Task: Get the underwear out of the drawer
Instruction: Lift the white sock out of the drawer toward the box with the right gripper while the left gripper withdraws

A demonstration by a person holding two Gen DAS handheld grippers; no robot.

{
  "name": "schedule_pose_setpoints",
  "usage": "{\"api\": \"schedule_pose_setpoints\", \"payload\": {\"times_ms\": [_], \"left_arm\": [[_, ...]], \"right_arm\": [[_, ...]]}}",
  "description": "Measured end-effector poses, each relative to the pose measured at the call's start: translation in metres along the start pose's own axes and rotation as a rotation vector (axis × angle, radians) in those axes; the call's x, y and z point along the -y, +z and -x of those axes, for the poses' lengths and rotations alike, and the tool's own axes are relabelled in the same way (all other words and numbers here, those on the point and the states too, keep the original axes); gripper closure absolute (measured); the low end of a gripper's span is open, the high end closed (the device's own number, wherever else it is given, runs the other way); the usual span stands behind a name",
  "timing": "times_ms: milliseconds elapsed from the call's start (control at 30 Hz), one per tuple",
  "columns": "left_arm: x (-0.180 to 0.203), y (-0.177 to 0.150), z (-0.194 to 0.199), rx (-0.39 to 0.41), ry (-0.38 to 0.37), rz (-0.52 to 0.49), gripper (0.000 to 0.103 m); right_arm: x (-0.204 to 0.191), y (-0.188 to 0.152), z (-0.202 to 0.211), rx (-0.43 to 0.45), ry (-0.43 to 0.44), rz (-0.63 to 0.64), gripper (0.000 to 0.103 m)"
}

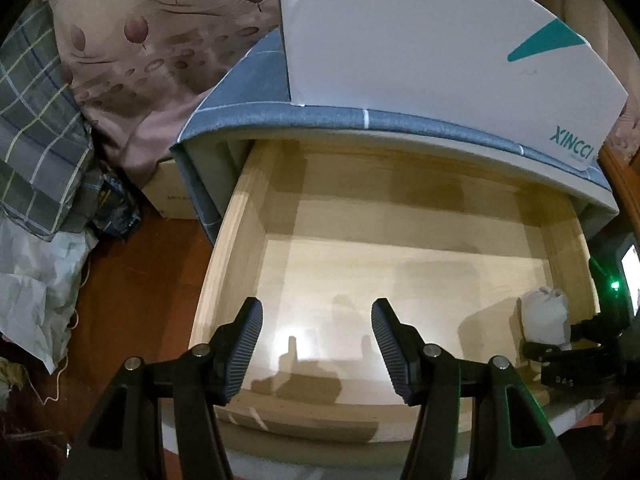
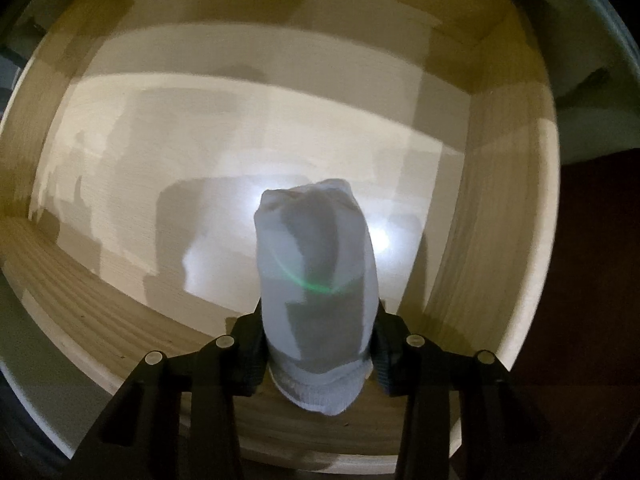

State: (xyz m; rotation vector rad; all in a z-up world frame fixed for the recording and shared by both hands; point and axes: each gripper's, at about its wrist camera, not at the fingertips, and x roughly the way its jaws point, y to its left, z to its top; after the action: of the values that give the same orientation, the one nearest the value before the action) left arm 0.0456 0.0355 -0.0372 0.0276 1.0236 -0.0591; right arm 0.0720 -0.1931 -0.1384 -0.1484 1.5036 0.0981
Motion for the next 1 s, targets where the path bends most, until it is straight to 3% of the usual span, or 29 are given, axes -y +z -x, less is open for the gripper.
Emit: {"api": "schedule_pose_setpoints", "payload": {"times_ms": [333,700,1000], "left_arm": [[0.004,-0.002,0.002,0.019,0.025,-0.028,0.045],[0.003,-0.002,0.000,0.015,0.026,-0.024,0.045],[-0.002,-0.003,0.002,0.025,0.015,-0.008,0.045]], "right_arm": [[0.018,-0.011,0.025,0.138,-0.001,-0.032,0.064],[0.043,-0.043,0.095,0.402,0.035,-0.105,0.064],[0.045,-0.047,0.160,0.528,0.065,-0.115,0.064]]}}
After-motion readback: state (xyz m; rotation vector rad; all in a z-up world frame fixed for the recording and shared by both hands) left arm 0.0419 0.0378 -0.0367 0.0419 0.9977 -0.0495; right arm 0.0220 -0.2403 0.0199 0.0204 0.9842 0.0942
